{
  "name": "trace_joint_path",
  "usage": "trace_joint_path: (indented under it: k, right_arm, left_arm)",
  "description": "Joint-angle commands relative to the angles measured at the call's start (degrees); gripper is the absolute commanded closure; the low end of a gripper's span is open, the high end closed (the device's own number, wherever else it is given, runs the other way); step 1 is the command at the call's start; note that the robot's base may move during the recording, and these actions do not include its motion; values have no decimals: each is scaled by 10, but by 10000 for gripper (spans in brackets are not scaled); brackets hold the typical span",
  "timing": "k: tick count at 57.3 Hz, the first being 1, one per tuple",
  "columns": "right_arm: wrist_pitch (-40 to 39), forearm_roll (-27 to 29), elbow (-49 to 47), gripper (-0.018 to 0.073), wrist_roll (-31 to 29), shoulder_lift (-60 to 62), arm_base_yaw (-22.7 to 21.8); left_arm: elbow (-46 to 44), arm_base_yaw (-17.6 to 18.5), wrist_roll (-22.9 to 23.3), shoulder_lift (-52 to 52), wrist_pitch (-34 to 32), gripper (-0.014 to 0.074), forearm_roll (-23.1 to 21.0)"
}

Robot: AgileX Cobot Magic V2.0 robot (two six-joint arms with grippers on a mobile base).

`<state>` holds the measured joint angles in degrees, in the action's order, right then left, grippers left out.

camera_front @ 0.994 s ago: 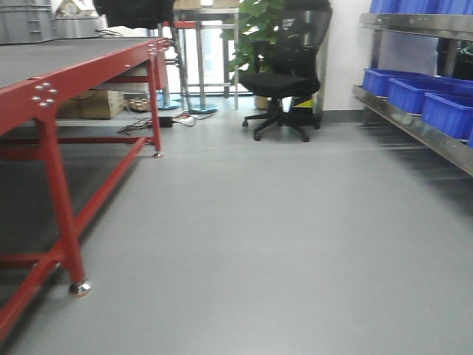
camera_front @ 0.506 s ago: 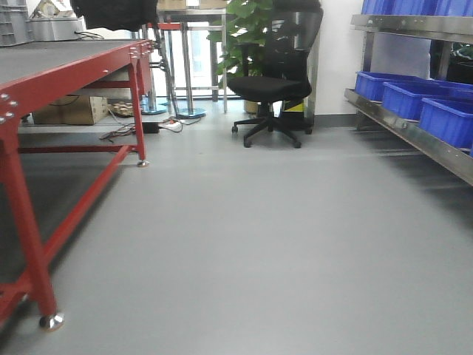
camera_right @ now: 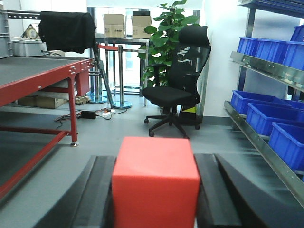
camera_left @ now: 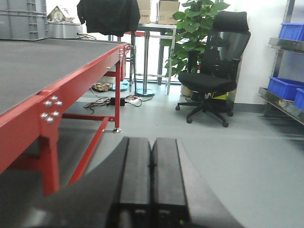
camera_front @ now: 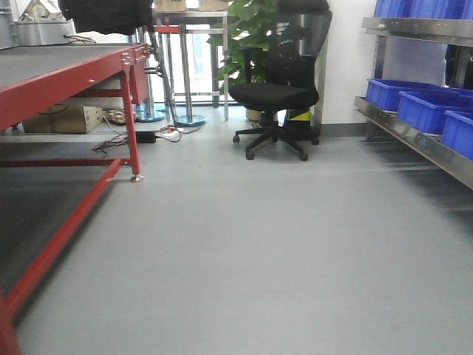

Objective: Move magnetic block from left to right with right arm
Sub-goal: 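Drive along the red-framed table toward the black office chair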

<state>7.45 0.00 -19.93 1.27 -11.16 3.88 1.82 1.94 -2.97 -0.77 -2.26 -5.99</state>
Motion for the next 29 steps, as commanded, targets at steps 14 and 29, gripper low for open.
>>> trace_joint_path:
  k: [14, 29]
  right_arm:
    - [-52, 0, -16, 337, -3, -5, -3]
    - [-52, 0, -16, 337, -3, -5, -3]
  left_arm:
    - [4, 0, 0, -7, -50, 722, -3]
    - [4, 0, 0, -7, -50, 722, -3]
